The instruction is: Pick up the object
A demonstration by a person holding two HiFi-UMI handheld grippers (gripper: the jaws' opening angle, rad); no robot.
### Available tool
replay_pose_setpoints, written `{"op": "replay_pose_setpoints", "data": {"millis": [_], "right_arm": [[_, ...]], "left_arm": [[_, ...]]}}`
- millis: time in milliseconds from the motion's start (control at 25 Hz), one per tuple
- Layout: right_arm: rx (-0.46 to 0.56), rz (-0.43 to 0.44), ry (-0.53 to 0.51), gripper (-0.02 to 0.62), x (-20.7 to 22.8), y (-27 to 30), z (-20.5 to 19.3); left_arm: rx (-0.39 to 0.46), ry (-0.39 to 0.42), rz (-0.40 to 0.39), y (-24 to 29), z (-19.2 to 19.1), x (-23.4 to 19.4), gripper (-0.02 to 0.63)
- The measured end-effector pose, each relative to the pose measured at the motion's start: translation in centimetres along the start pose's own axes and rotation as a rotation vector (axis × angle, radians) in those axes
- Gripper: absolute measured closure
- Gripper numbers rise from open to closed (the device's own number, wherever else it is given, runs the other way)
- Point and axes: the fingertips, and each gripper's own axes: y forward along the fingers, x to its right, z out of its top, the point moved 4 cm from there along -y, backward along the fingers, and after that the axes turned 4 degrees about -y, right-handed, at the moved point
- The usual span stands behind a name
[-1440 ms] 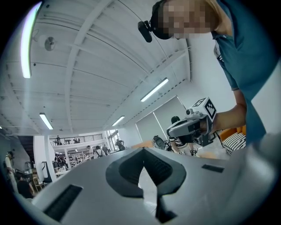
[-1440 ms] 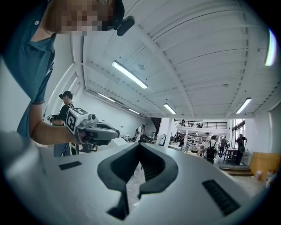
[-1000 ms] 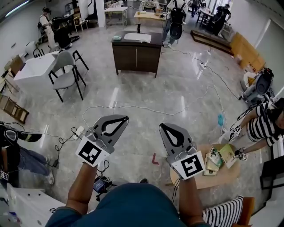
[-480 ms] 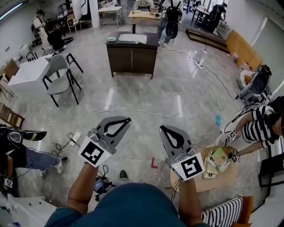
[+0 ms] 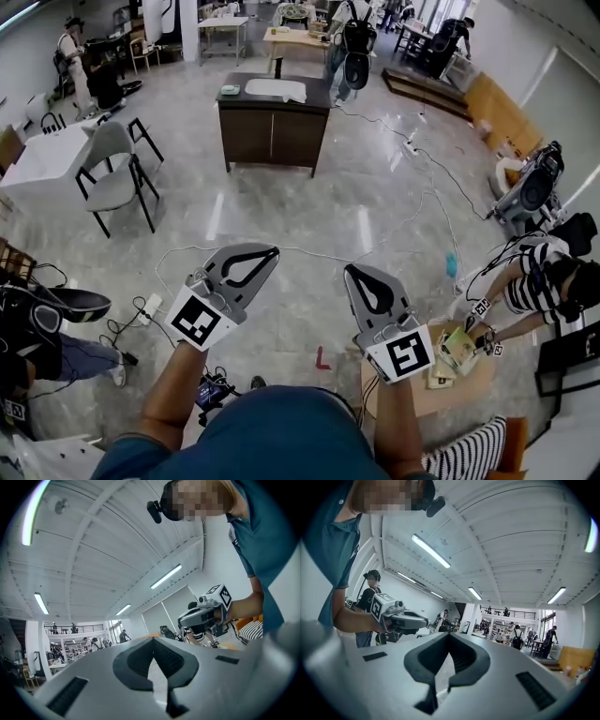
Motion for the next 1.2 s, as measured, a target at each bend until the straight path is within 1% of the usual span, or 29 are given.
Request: {"op": "replay_pose_setpoints", "data": {"millis": [80, 200, 360, 480, 720, 920, 1000, 1080, 1200], "right_arm": [[-0.009, 0.004, -0.021, 0.581, 0.5, 0.8, -0.5], [-0.027, 0.003, 0.014, 0.581, 1.6, 2.0, -1.0], [-0.017, 0.022, -0.013, 0.581, 4.0, 4.0, -2.0], [-0.011, 0.037, 0.014, 0.581, 6.0, 5.5, -3.1], [0.025, 0.081, 0.012, 0.581, 11.1, 7.3, -5.4], [0.047, 0.121, 0.054, 0.581, 14.3, 8.1, -6.4], [0.056, 0.132, 0.046, 0.581, 15.2, 8.2, -6.9], [0.067, 0.133, 0.051, 0.581, 16.1, 8.3, -7.2], [0.077, 0.127, 0.052, 0.581, 17.2, 7.8, -7.9]], "left_arm": [[0.004, -0.014, 0.0, 0.3, -0.5, -0.8, 0.603], [-0.001, -0.032, 0.002, 1.4, -1.3, -1.9, 0.603], [-0.018, -0.052, 0.01, 3.5, -2.4, -3.9, 0.603], [-0.031, -0.057, 0.027, 5.6, -3.1, -5.4, 0.603], [-0.055, -0.051, 0.063, 10.7, -3.7, -7.1, 0.603], [-0.069, -0.042, 0.099, 14.1, -4.0, -7.9, 0.603], [-0.071, -0.038, 0.113, 15.0, -4.0, -8.1, 0.603], [-0.08, -0.031, 0.117, 15.7, -4.1, -8.1, 0.603], [-0.099, -0.023, 0.102, 17.1, -4.4, -7.7, 0.603]]}}
